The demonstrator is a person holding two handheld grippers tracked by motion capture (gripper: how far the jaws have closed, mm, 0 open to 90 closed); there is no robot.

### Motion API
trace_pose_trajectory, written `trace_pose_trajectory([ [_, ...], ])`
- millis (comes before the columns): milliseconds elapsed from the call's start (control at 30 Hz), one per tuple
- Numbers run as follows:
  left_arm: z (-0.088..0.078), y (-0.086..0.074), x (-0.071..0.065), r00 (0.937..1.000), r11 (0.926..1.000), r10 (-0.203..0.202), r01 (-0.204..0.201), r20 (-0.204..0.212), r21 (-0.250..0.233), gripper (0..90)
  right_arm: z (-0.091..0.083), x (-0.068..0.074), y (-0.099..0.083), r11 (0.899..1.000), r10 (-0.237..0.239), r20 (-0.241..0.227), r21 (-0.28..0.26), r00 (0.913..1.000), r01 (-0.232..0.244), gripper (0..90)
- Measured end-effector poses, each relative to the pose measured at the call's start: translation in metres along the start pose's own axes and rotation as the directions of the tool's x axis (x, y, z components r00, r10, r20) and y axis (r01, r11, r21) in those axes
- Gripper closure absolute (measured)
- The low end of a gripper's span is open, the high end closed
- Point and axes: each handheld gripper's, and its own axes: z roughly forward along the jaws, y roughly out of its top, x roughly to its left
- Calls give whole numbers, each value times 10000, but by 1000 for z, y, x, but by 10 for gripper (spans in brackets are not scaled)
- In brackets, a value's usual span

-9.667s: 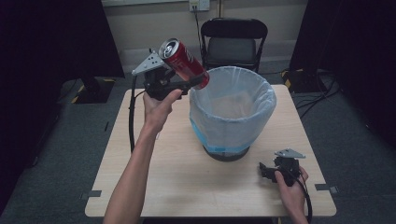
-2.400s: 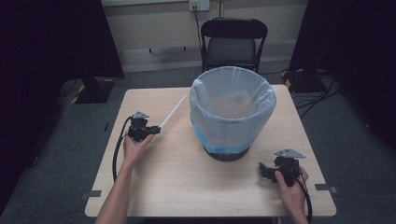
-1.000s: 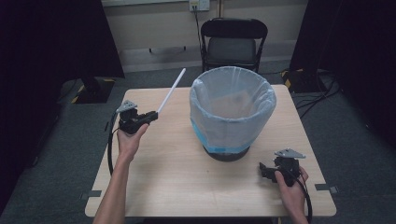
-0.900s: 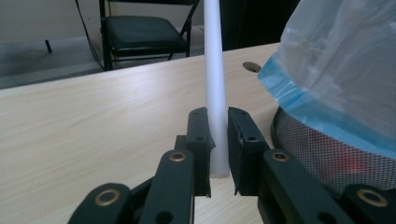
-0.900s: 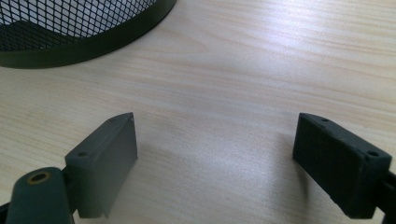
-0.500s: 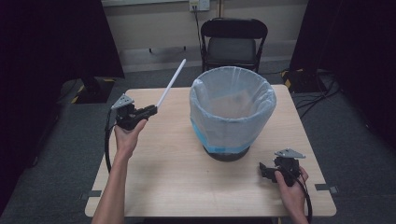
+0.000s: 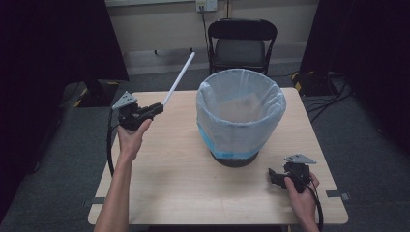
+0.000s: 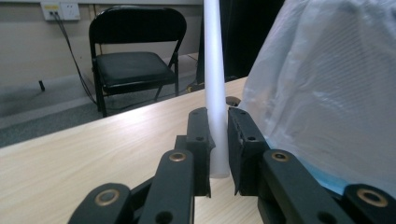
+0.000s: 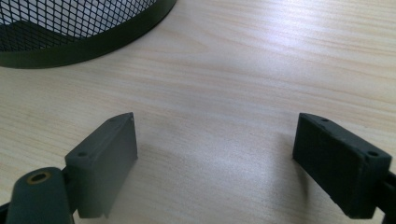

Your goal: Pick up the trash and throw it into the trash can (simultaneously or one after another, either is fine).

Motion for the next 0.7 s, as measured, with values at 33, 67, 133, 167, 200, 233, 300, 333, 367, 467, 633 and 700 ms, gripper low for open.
trace_pose_trajectory([
  [33, -1, 2, -2, 10000, 10000, 31, -31, -4, -61, 801, 0, 0, 0, 10000, 1, 0, 1, 10000, -1, 129],
  [67, -2, 3, -2, 10000, 9999, 54, -53, 70, -123, 801, 0, 0, 0, 10000, 2, 0, 1, 10000, -2, 129],
  [133, -3, 6, -5, 9999, 9998, 91, -89, 117, -172, 801, 0, 0, 0, 10000, 1, 0, -1, 10000, -1, 129],
  [167, -3, 8, -6, 9999, 9997, 107, -104, 130, -212, 801, 0, 0, 0, 10000, -5, 2, -3, 10000, 5, 129],
  [200, -4, 10, -6, 9998, 9996, 151, -148, 151, -253, 801, 0, 0, 0, 10000, -2, 1, -1, 10000, 2, 129],
  [233, -4, 11, -7, 9998, 9994, 131, -126, 157, -319, 801, 0, 0, 0, 10000, 1, 1, -1, 10000, -1, 129],
  [300, -4, 14, -9, 9997, 9991, 137, -128, 224, -396, 801, 0, 0, 0, 10000, 0, 1, 1, 10000, 0, 129],
  [333, -4, 16, -10, 9996, 9991, 188, -180, 210, -381, 801, 0, 0, 0, 10000, -3, 3, -3, 10000, 3, 129],
  [367, -4, 17, -11, 9995, 9986, 220, -209, 232, -480, 801, 0, 0, 0, 10000, 2, -1, 1, 10000, -2, 129],
  [467, -6, 21, -15, 9989, 9979, 307, -286, 351, -576, 801, 0, 0, 0, 10000, 1, 0, -1, 10000, -1, 129],
  [633, -9, 27, -25, 9973, 9957, 542, -501, 504, -782, 800, 0, 0, 0, 10000, 1, 3, 1, 10000, -1, 129],
  [700, -9, 31, -26, 9966, 9950, 600, -553, 561, -830, 800, 0, 0, 0, 10000, 1, 0, 0, 10000, -1, 129],
])
